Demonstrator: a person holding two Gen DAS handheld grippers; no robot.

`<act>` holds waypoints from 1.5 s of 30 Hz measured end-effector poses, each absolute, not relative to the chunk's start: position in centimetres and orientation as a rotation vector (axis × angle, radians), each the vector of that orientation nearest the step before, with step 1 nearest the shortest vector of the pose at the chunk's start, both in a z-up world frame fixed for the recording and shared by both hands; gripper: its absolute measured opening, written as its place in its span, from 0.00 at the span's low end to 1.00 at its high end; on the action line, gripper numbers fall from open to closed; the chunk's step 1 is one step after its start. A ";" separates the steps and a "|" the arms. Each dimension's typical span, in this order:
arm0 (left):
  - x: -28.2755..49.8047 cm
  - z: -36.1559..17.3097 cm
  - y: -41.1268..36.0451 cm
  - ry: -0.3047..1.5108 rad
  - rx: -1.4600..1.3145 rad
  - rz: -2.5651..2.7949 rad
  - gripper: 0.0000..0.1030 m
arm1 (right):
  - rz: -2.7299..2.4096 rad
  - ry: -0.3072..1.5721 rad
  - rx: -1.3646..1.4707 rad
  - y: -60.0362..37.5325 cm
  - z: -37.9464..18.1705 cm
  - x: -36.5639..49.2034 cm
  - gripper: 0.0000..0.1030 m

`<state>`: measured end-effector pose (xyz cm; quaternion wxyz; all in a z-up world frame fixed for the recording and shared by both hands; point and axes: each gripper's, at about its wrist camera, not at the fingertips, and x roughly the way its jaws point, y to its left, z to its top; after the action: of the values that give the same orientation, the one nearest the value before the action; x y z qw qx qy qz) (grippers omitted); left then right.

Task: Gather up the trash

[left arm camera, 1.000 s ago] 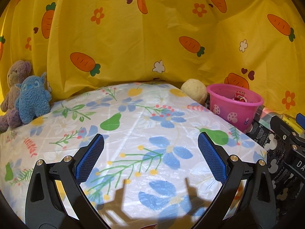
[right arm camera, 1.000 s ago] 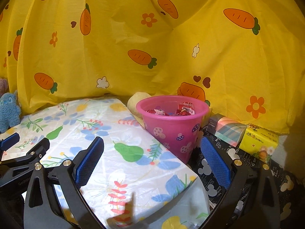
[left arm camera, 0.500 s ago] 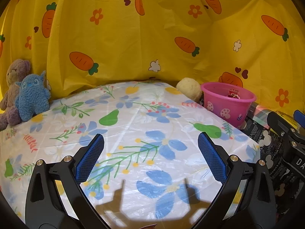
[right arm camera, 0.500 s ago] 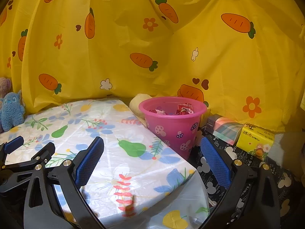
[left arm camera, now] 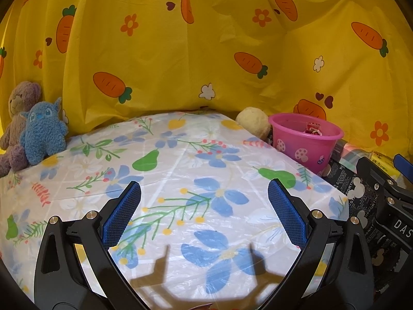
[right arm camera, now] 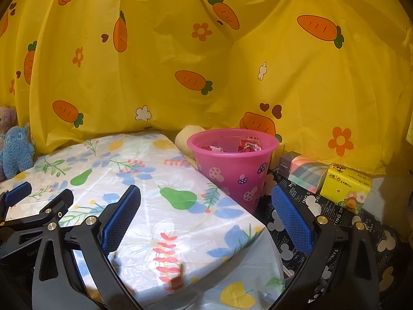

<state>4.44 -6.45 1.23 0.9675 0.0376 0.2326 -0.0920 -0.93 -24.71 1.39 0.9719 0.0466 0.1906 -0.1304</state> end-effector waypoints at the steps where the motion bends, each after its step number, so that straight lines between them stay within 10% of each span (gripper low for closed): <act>1: 4.4 1.2 -6.5 0.470 0.077 -0.185 0.94 | -0.262 0.385 0.096 -24.7 1.4 -1.0 0.95; 45: 3.2 1.5 -8.0 0.430 0.106 -0.242 0.77 | -0.263 0.381 0.107 -24.7 1.1 -1.1 0.95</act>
<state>3.20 -8.03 1.49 0.9684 0.0523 0.2128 -0.1195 -1.12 -24.68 1.14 0.9719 0.0532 0.1888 -0.1304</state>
